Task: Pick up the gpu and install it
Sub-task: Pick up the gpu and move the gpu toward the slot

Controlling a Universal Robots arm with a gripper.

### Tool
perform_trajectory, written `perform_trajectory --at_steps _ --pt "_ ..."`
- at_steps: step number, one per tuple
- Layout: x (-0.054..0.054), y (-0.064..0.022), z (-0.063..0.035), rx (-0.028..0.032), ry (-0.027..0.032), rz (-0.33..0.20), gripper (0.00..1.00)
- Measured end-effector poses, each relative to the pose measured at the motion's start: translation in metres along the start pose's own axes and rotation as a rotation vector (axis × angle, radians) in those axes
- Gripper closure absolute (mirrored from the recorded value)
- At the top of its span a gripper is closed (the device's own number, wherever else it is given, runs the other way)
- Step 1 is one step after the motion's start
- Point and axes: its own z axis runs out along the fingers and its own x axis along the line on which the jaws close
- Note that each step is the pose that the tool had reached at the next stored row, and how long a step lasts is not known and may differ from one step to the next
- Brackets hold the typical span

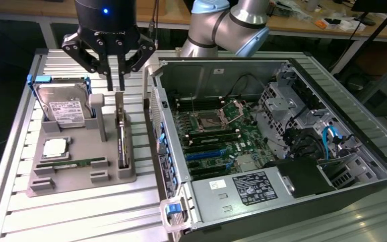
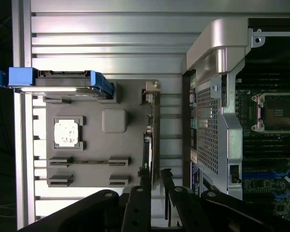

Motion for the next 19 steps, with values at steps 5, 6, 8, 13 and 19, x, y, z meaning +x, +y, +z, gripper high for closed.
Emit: perform_trajectory --at_steps 5,6,8,13,19 --pt "0.0 0.0 0.0 0.0 0.0 0.0 0.52" --pt "0.0 0.0 0.0 0.0 0.0 0.0 0.46" --pt "0.0 0.0 0.0 0.0 0.0 0.0 0.4" --pt "0.0 0.0 0.0 0.0 0.0 0.0 0.22" --pt "0.0 0.0 0.0 0.0 0.0 0.0 0.22"
